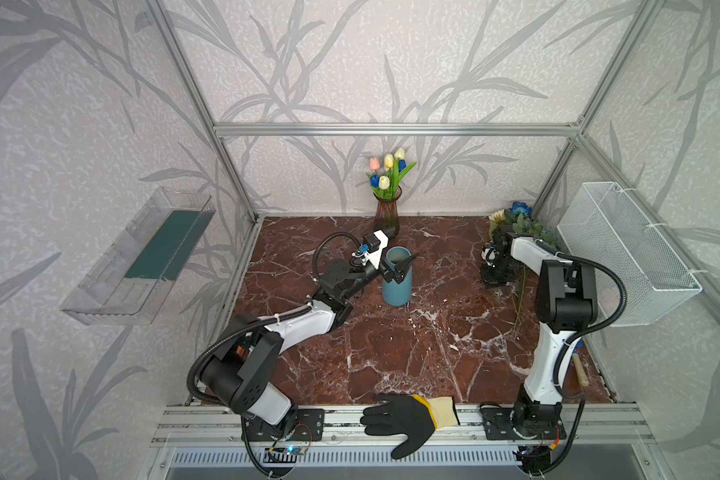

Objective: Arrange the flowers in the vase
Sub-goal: 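Grip the orange flower stem with the right gripper while the left sets the vase down, then open the left gripper and draw it back from the teal vase, then lift the orange flower upright with the right gripper toward the teal vase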

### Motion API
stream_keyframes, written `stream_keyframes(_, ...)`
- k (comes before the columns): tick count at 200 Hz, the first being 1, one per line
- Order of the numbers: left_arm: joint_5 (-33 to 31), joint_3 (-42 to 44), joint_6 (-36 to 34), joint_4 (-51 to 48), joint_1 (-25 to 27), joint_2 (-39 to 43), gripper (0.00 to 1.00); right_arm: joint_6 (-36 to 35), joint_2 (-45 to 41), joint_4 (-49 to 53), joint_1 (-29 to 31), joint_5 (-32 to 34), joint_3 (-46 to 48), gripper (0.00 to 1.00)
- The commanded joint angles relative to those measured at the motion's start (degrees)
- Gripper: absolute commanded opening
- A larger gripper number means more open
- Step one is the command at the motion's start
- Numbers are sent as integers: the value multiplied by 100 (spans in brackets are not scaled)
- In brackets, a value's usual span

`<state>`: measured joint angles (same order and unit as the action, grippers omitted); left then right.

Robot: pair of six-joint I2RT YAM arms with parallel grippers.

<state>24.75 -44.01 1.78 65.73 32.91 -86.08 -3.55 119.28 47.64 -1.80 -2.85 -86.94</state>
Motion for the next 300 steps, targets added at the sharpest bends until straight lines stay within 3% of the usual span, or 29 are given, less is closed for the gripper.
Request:
stream_keyframes(1,74,156,34,-135,10,477,96,-61,137,-25,48,-39,-67,11)
stream_keyframes(27,-108,361,6,-297,23,959,96,-67,115,-85,125,-49,-79,8)
stream_keyframes(66,-882,1044,-128,86,19,1314,95,63,-132,-199,281,-31,-104,0)
stream_keyframes(128,-1763,2222,-200,494,20,1698,95,337,-1179,-687,435,-198,203,0)
stream_keyframes(175,-2092,2958,-885,-664,75,2719,95,627,-2427,-1582,444,-759,814,0)
stream_keyframes(212,-2509,3361,-1017,-1748,86,3651,95,963,-3032,-2336,491,-1402,1234,0)
stream_keyframes(251,-2525,3882,-904,-1781,101,3845,94,714,-3316,-2499,921,-1340,1304,0)
stream_keyframes(300,-2585,4076,-777,-1736,136,4038,94,153,-4011,-3211,1909,-795,1488,0)
